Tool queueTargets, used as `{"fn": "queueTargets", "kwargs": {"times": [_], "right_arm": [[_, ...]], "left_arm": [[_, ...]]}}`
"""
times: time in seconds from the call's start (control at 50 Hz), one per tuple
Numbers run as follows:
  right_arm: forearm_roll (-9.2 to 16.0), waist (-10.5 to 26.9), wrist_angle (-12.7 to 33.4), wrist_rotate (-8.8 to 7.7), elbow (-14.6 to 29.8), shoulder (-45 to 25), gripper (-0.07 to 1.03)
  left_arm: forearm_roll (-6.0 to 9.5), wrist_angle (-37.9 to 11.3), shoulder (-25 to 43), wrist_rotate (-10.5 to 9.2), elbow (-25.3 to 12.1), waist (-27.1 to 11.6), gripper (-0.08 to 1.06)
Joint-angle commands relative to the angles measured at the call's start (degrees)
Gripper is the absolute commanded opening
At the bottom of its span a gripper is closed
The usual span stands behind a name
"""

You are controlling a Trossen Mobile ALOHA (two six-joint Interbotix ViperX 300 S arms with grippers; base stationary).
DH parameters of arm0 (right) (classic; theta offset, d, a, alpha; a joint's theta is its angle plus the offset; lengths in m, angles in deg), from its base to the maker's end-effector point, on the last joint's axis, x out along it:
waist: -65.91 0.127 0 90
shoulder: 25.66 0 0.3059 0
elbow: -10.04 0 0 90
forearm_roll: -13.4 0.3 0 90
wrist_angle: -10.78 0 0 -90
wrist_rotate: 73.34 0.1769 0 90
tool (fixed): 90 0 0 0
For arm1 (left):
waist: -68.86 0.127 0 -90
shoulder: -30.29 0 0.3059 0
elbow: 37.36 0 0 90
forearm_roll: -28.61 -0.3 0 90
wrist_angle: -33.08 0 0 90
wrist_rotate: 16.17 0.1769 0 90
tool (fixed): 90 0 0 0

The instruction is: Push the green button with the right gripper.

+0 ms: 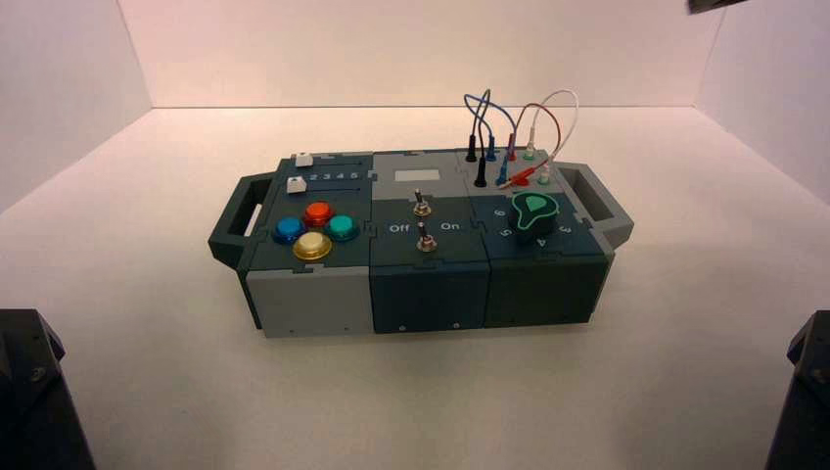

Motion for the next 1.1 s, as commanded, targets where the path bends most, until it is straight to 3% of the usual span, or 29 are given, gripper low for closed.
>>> {"fn": "queueTargets", "kwargs": {"times": [0.02, 0.2, 0.48, 1.1], "right_arm": [[0.18, 2.37, -0.09, -0.09, 1.85, -0.88, -0.02], [0.18, 4.83, 0.53, -0.09, 2.11, -2.81, -0.02], [0.18, 5.45, 0.62, -0.09, 2.55, -5.19, -0.02], [0.26, 6.24, 0.62, -0.18, 3.6, -9.32, -0.02]], "left_arm": [[0.18, -0.44, 2.02, 0.09, -2.2, -2.46, -0.03], [0.26, -0.7, 7.12, 0.09, -2.55, -5.54, -0.03], [0.18, 0.97, 13.54, 0.62, -2.81, -6.77, -0.03], [0.18, 4.31, 18.28, 0.97, -3.52, -8.35, -0.03]]}}
